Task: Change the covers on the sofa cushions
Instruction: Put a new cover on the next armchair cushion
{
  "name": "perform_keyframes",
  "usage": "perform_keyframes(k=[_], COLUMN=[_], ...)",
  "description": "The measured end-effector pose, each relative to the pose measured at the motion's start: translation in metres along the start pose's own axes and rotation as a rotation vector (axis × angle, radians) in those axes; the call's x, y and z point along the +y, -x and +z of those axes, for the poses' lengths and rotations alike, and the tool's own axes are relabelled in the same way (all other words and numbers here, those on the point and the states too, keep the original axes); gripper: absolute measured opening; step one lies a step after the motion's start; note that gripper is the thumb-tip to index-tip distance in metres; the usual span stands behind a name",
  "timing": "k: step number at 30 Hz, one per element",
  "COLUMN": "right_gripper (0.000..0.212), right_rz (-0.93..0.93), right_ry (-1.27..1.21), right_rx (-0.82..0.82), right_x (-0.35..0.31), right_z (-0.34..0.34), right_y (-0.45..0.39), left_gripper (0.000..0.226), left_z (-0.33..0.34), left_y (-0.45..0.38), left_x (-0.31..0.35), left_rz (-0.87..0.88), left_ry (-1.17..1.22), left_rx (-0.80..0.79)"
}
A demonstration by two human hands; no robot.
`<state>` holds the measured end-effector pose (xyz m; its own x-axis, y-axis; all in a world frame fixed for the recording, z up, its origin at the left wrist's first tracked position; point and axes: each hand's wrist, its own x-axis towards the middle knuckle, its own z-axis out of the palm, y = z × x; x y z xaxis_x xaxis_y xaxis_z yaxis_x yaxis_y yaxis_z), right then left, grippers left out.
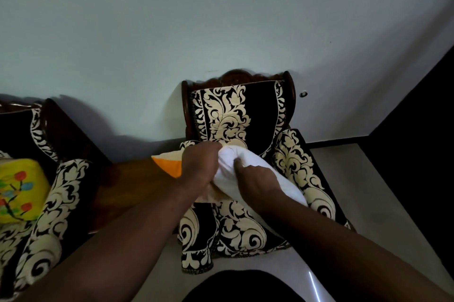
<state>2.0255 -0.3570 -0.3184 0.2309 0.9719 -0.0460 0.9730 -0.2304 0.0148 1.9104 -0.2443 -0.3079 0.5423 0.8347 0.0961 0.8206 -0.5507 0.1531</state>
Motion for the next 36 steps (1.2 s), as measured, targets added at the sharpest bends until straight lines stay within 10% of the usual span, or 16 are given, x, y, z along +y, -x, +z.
perform_keyframes(k=[10, 16, 23, 28, 36], right_gripper=[0.035, 0.062, 0.025, 0.031, 0.036], right_rz=[-0.036, 0.082, -0.027, 0.069, 0.191], right_ry=[-0.018, -0.359, -0.348, -0.581, -1.197], right_rx=[-0.190, 0.023, -0.023, -0.072, 0.205], right_x=[-0.017, -0.011, -0.019, -0.015, 0.018], right_z=[-0.001, 0.009, 0.006, 0.008, -0.015], right_y=[-0.006, -0.002, 0.001, -0.008, -0.023], left_gripper=[0.038, 0.059, 0.026, 0.020, 0.052], left_z=[-0.004, -0.015, -0.022, -0.030, -0.005], left_y=[0.022, -0.001, -0.007, 0.008, 0.009], left_x=[0.040, 0.010, 0.036, 0.043, -0.019], left_rz=[0.152, 0.048, 0.205, 0.389, 0.318], left_ry=[0.376, 0.073, 0.040, 0.462, -0.035], left_rx=[-0.002, -0.053, -0.206, -0.364, 0.263])
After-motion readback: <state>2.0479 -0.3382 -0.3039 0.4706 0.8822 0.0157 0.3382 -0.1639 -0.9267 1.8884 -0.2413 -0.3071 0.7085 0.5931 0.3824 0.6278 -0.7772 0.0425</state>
